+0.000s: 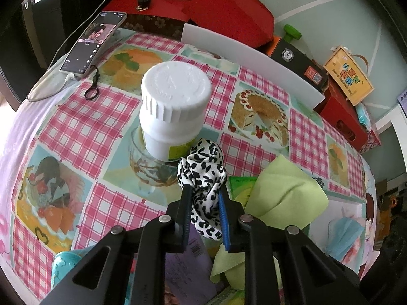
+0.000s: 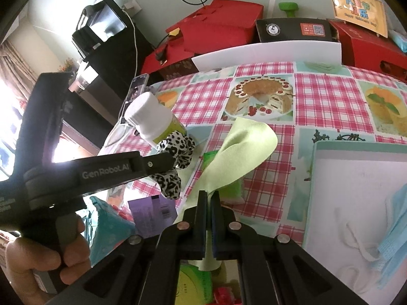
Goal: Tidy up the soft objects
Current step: 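Carry the scrunchie in the left tool while the right tool carries the green cloth to the tray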
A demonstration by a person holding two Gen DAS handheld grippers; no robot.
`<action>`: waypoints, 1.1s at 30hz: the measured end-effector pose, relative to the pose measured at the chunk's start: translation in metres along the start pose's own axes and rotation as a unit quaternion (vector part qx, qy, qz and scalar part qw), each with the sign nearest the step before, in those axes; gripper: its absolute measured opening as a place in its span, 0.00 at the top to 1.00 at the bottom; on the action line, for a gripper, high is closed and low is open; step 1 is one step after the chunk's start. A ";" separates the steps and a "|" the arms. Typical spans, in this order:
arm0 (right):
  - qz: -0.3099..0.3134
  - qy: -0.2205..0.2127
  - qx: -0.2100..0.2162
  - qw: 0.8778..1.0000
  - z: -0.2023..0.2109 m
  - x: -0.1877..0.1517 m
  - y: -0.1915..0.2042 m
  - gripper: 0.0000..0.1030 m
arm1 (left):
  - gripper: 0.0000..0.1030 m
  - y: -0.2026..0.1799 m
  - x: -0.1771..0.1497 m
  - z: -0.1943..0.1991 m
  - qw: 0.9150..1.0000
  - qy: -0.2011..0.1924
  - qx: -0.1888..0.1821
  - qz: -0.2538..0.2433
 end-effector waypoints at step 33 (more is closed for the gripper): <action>-0.019 -0.240 -0.011 0.971 0.182 0.031 -0.016 0.97 | 0.81 -0.041 0.005 0.133 0.982 -0.170 -0.068 -0.048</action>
Point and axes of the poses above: each gripper's, at about its wrist camera, not at the fingertips, and z roughly against the way its jaws point, y to its left, x to its top, the point moved 3 cm from there along -z, roughly the way its jaws point, and after that the axes turned 2 degrees about -z, right-handed, at the moved point
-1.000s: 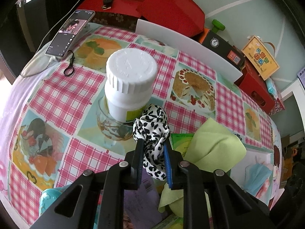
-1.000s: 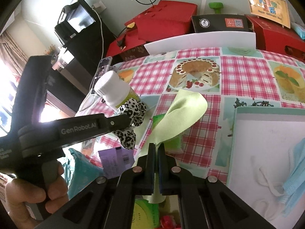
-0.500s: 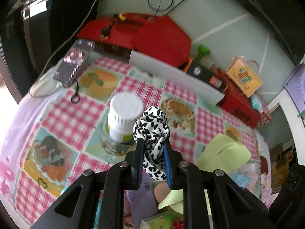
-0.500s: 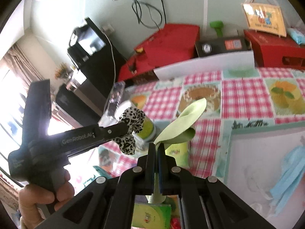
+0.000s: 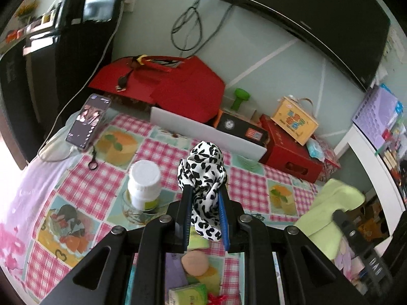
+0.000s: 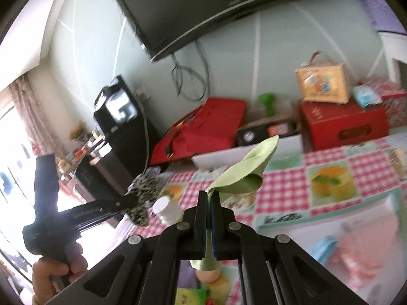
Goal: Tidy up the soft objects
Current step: 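Carry the scrunchie in the left tool while the right tool carries the green cloth to the tray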
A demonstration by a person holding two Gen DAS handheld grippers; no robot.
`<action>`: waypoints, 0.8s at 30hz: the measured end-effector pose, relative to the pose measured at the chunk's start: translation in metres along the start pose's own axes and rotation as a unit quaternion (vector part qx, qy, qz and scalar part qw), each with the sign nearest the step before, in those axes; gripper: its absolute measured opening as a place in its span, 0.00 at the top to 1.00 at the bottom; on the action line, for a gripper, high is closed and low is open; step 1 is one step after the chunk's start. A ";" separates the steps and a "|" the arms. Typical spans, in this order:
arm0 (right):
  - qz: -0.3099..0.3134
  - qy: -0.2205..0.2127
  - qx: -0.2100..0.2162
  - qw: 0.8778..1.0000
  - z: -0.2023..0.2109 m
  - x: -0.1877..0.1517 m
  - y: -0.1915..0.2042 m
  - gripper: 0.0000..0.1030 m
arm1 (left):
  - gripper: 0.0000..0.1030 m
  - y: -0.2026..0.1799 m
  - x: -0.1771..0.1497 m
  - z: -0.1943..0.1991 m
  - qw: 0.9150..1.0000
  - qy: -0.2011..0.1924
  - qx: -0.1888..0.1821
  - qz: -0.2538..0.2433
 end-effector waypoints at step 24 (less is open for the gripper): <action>-0.099 -0.050 -0.192 0.975 0.073 0.015 -0.147 0.97 | 0.81 -0.131 -0.077 -0.078 0.980 0.132 -0.079 -0.124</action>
Point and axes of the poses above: each gripper's, at about its wrist camera, not at the fingertips, and z roughly against the way its jaws point, y to its left, x to its top, the point moved 3 cm from there along -z, roughly the way its jaws point, and after that the axes turned 2 degrees about -z, right-handed, at the moved point
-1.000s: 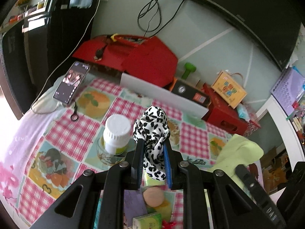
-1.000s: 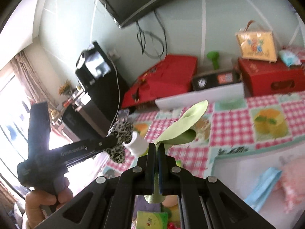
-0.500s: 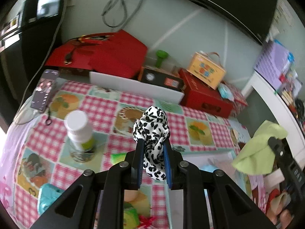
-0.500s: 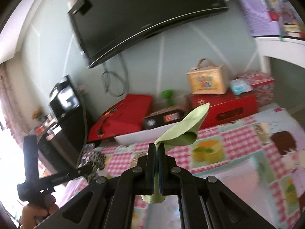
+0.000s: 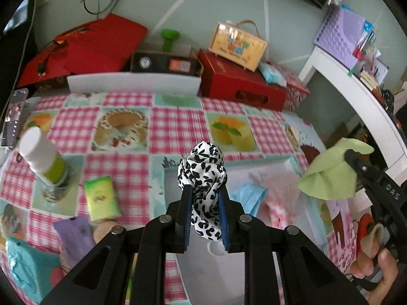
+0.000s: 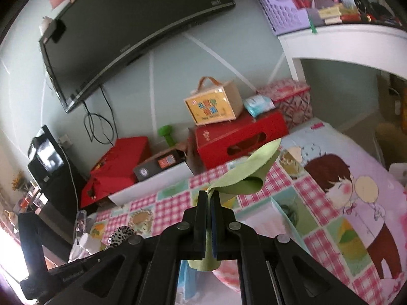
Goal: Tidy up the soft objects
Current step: 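Carry the scrunchie in the left tool while the right tool carries the green cloth to the tray, then open the right tool to drop the green cloth while the left tool lowers the scrunchie into the tray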
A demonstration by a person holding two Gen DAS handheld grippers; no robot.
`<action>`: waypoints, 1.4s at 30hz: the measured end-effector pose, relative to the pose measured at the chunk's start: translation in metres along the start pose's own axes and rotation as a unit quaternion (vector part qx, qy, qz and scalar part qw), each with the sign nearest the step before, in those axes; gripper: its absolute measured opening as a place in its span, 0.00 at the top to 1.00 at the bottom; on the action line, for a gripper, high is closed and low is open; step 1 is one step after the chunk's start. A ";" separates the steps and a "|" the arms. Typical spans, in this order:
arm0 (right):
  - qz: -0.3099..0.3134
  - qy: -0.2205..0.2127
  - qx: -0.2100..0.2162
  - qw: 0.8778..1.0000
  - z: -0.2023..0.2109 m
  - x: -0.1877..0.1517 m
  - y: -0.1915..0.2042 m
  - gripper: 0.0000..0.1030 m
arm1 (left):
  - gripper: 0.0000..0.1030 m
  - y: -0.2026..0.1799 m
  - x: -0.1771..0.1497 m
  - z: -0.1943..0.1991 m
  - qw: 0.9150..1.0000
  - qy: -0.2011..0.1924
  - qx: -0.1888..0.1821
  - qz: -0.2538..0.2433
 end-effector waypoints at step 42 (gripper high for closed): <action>0.045 0.196 -0.149 0.968 -0.051 -0.071 -0.017 0.70 | 0.59 -0.008 -0.024 -0.053 0.994 0.105 0.018 -0.010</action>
Point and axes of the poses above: each gripper's, at about its wrist camera, not at the fingertips, and z roughly against the way its jaws point, y to its left, x to its top, the point moved 3 cm from there along -z, roughly the way its jaws point, and after that the axes turned 2 degrees about -z, right-handed, at the moved point
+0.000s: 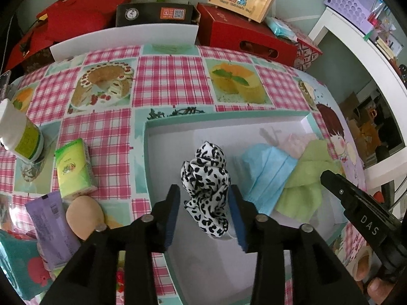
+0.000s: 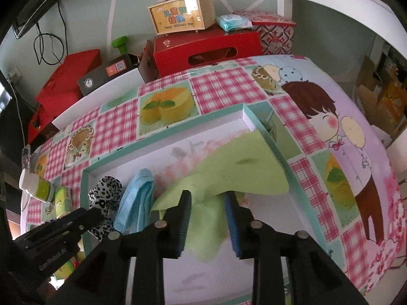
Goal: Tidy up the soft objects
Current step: 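Open the right tool to drop the green cloth while the left tool lowers the scrunchie into the tray, then move both open tools back toward the items beside the tray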
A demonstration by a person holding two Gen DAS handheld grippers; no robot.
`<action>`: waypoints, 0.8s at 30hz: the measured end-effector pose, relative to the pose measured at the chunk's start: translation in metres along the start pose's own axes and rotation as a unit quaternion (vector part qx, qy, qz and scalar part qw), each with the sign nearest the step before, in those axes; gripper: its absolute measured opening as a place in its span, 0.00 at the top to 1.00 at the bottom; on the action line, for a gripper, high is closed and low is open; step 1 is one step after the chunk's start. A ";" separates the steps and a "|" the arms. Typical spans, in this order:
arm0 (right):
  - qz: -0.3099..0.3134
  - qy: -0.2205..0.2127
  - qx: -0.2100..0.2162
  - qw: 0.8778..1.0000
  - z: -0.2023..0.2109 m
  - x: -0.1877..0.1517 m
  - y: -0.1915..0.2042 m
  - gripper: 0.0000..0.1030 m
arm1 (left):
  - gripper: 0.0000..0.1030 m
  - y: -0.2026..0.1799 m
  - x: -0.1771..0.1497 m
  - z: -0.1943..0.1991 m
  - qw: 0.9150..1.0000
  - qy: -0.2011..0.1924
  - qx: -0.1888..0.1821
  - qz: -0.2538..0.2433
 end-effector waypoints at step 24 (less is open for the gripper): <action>0.114 -0.012 -0.013 0.993 -0.001 -0.010 0.063 0.17 | 0.12 0.059 0.009 0.029 0.990 -0.063 0.096 0.087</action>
Point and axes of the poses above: each gripper's, at about its wrist camera, not at the fingertips, and z roughly against the way its jaws point, y to its left, x to its top, the point moved 3 cm from there along -z, roughly the way its jaws point, and after that the axes turned 2 degrees about -z, right-handed, at the moved point
